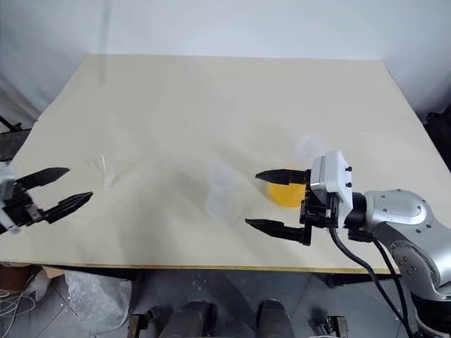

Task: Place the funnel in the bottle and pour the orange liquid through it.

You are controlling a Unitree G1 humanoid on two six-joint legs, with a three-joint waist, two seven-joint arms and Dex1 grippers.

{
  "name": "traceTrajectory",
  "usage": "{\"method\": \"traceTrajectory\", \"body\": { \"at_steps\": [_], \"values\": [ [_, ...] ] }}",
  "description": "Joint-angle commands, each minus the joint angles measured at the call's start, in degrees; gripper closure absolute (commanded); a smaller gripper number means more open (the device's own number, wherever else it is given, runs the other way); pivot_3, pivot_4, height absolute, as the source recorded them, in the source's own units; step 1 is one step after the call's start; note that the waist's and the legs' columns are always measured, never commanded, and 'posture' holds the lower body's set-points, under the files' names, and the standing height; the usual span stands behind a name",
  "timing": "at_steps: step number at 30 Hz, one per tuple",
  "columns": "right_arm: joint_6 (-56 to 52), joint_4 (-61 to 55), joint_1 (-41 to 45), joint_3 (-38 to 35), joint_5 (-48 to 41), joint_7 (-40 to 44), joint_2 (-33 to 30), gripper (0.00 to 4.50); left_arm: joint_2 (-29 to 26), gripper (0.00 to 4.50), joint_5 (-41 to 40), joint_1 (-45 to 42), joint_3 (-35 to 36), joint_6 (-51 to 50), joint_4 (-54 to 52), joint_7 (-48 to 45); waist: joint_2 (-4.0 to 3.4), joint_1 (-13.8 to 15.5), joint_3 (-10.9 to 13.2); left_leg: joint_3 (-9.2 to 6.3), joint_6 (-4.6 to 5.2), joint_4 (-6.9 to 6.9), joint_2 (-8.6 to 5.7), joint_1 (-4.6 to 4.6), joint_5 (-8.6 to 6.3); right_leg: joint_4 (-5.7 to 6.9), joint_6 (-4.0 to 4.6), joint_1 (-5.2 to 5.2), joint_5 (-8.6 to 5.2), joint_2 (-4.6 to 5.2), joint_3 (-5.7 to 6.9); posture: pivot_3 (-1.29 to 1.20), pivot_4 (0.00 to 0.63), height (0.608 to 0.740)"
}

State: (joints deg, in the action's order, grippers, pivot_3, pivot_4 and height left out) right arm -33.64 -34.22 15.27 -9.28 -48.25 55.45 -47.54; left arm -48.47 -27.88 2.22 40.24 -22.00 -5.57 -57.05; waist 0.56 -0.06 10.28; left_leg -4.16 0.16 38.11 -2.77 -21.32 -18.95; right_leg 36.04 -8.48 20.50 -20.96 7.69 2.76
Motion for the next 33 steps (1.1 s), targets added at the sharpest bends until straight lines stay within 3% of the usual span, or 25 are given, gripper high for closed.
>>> {"method": "traceTrajectory", "body": {
  "at_steps": [1,6,14,25,33],
  "values": [
    [1.45,0.67,1.45,-0.43,-0.04,1.27,0.05,0.0,0.21,0.02,-1.26,4.28,6.27,0.48,-1.54,0.96,0.0,0.08,0.0,0.0,0.0,0.0,0.0,0.0,0.0,-0.02,0.03,-0.01,0.02,0.01,-0.01,0.0,0.15,0.74],
    [1.82,2.16,3.44,0.51,0.9,2.35,0.34,0.0,0.13,0.02,-1.03,4.55,6.41,-2.2,-1.45,5.86,0.0,0.24,0.0,-0.07,-0.01,-0.01,0.03,0.0,0.0,-0.06,0.06,-0.04,0.04,0.08,-0.07,0.0,0.15,0.74],
    [1.91,2.94,4.45,0.45,1.36,2.05,0.31,0.0,-4.51,0.02,-1.72,-6.54,-2.48,-29.12,-7.79,23.01,0.0,0.03,0.0,-0.07,-0.01,-0.06,0.02,-0.01,-0.01,0.08,0.07,0.0,0.05,0.01,-0.19,0.0,0.15,0.74],
    [1.3,2.21,3.29,-0.88,0.92,2.37,-0.89,0.0,-12.54,0.02,-2.01,-22.65,-20.49,-52.38,-8.34,26.14,-0.02,-0.22,0.02,0.05,-0.04,-0.12,0.02,-0.02,-0.01,0.4,0.08,0.2,0.04,-0.07,-0.18,0.0,0.15,0.74],
    [1.59,2.37,1.94,-1.98,0.71,3.96,-1.89,0.0,-12.55,0.02,1.34,-34.25,-27.04,-60.99,-1.15,30.21,-0.02,0.04,0.02,0.04,-0.04,-0.08,-0.02,-0.04,-0.01,0.43,0.07,0.18,0.05,-0.08,-0.12,0.0,0.15,0.74]
  ]
}}
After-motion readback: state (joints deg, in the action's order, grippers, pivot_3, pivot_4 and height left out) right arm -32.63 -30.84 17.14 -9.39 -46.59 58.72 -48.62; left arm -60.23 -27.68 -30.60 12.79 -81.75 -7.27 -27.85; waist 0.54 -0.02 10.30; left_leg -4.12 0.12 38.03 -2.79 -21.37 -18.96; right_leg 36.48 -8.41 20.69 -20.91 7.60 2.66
